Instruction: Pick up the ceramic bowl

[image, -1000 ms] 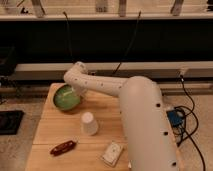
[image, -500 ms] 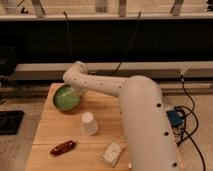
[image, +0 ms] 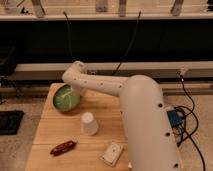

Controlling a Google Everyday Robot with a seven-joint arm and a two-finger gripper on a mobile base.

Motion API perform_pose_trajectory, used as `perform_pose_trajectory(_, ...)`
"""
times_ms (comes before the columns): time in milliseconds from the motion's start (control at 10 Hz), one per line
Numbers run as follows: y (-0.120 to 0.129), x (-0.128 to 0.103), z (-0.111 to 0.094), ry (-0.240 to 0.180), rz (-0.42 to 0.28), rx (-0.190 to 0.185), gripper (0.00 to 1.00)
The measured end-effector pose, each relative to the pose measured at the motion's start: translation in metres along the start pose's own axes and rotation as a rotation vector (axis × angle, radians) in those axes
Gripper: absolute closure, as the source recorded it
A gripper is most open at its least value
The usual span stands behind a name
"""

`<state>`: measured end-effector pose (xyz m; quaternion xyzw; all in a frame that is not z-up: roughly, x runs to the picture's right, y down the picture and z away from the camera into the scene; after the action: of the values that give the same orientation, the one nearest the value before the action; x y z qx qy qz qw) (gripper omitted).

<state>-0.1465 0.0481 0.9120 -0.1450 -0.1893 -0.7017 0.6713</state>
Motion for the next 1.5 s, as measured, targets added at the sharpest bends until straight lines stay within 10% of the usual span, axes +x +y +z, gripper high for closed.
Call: perform_pose_trajectory(1500,-0.0080,-0.0061,-0.0055,0.005,-0.118,0.004,0.97)
